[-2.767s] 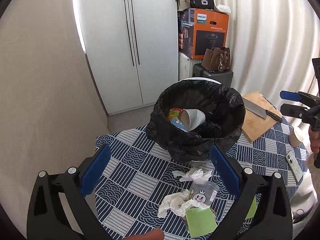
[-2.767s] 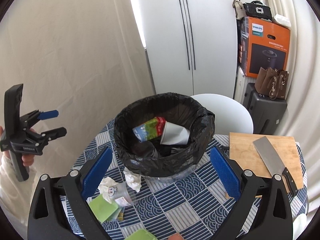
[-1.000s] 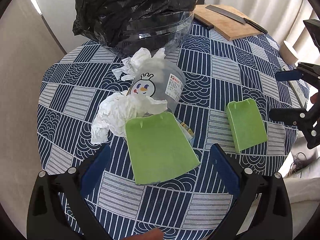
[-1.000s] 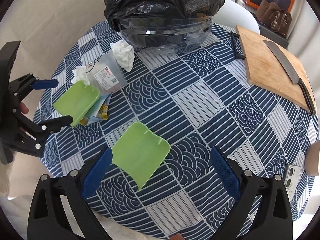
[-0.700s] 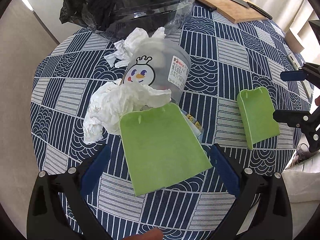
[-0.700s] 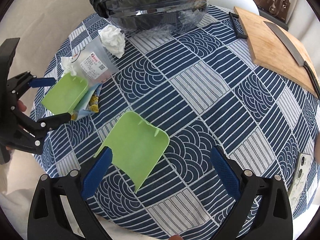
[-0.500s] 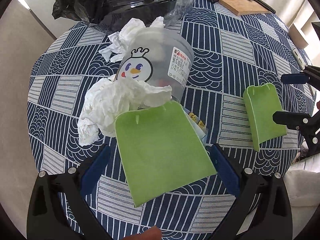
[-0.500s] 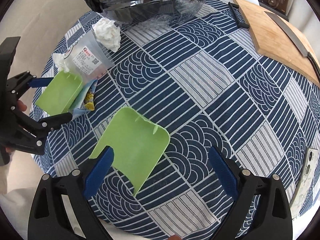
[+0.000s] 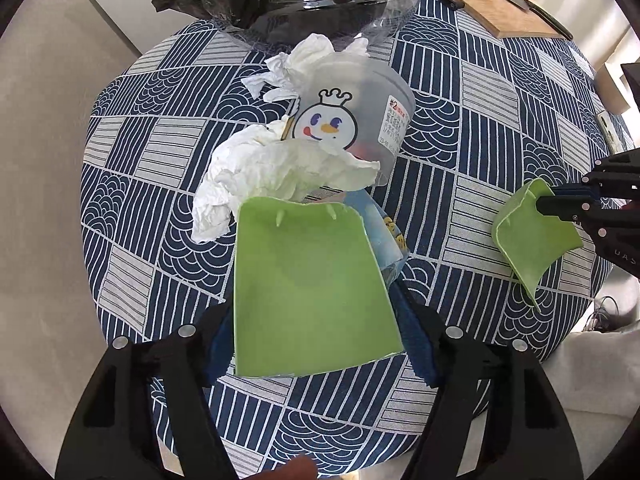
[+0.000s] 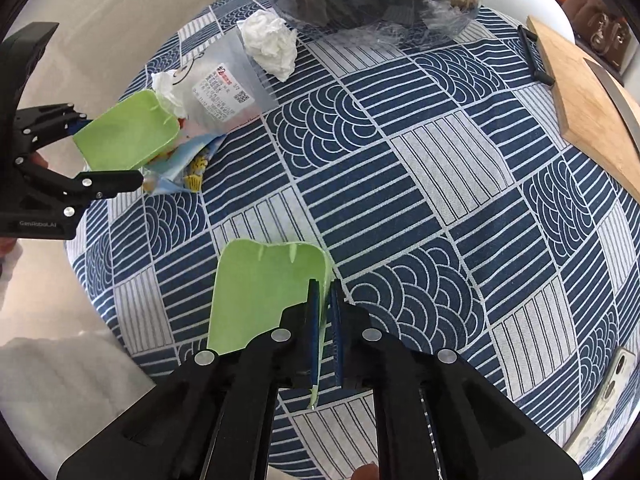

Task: Collect trash
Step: 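Grasp a light-green plastic piece with the right tool while the left tool grasps the other, then carry both green pieces over the black bin and open both tools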

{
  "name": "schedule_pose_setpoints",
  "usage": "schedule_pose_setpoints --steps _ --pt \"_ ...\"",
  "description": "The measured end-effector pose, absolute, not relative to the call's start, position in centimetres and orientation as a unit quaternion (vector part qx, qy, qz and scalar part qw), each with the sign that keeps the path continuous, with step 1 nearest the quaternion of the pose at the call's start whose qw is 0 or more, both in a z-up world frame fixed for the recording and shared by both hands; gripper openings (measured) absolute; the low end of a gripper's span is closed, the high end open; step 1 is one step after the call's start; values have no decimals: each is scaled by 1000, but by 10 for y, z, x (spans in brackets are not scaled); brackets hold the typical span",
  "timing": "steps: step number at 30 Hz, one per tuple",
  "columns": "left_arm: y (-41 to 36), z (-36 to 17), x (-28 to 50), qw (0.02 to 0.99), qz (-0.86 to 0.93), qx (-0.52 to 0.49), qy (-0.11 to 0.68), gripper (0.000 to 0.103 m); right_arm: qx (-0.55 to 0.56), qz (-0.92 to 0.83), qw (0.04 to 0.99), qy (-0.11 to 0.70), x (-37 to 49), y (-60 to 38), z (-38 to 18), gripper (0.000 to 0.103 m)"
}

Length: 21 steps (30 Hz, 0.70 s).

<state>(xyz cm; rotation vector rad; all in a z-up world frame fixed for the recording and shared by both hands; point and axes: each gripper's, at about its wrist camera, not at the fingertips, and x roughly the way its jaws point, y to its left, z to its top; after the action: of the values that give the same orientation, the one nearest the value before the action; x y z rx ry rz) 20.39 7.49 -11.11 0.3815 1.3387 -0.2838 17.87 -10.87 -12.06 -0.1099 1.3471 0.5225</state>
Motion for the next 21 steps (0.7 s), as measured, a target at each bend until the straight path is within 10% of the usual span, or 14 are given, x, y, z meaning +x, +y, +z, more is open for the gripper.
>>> schedule_pose_setpoints --steps 21 --pt "90 -82 132 793 -72 115 595 65 -48 280 752 594 153 -148 -94 5"
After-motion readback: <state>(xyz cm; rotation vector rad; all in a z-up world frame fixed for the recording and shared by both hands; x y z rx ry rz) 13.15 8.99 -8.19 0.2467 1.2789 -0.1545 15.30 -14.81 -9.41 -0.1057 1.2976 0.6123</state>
